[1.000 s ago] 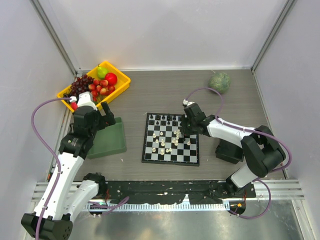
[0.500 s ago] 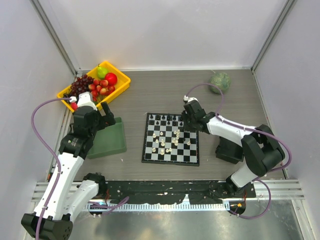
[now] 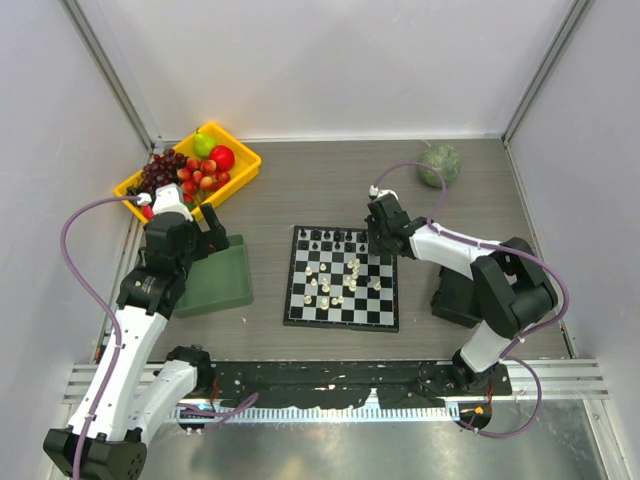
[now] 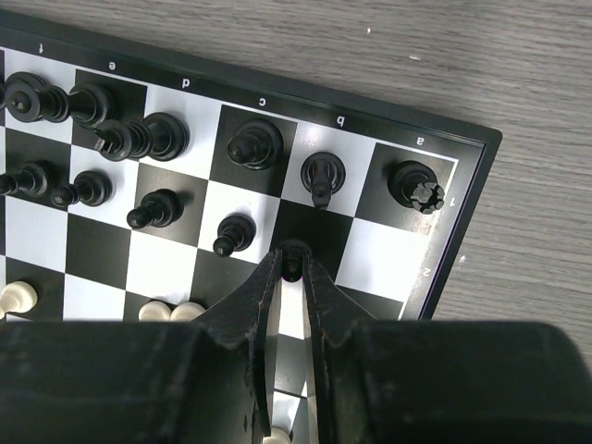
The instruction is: Set up the chess pieces on the board
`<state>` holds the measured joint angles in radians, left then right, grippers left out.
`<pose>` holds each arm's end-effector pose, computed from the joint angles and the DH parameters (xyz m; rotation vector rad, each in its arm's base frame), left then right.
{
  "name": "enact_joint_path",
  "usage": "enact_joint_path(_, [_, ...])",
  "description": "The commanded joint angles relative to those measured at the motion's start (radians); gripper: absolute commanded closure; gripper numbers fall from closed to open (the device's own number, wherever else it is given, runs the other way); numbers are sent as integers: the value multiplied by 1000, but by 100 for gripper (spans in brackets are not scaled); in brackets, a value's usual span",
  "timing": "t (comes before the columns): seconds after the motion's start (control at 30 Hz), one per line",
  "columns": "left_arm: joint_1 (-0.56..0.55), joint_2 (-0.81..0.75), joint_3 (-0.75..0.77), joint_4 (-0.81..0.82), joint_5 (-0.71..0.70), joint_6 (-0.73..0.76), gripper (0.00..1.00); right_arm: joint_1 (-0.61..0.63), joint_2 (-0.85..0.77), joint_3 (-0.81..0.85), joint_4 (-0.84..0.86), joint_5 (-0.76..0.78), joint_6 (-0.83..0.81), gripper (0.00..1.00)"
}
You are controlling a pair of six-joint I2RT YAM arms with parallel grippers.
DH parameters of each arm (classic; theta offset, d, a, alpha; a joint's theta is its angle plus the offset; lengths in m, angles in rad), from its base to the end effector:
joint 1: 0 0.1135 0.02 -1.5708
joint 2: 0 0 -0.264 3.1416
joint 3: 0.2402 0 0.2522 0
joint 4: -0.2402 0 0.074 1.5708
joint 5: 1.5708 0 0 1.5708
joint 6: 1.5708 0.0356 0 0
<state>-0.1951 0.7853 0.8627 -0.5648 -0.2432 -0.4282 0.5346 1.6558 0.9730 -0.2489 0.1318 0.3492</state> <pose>0.1673 -0.0243 0.3281 -0.3862 2.0087 -0.1391 0.2911 0.1669 0.1808 -0.1772 2.4964 0.2048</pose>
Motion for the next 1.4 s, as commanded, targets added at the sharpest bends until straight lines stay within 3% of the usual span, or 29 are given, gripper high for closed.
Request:
enact_joint_path(0.0, [6, -8, 12, 46, -4, 17, 1, -12, 10, 26, 39, 25, -4, 81])
enact_joint_path(1.37, [8, -14, -4, 46, -1, 9, 1, -38, -11, -6, 36, 15, -15, 78])
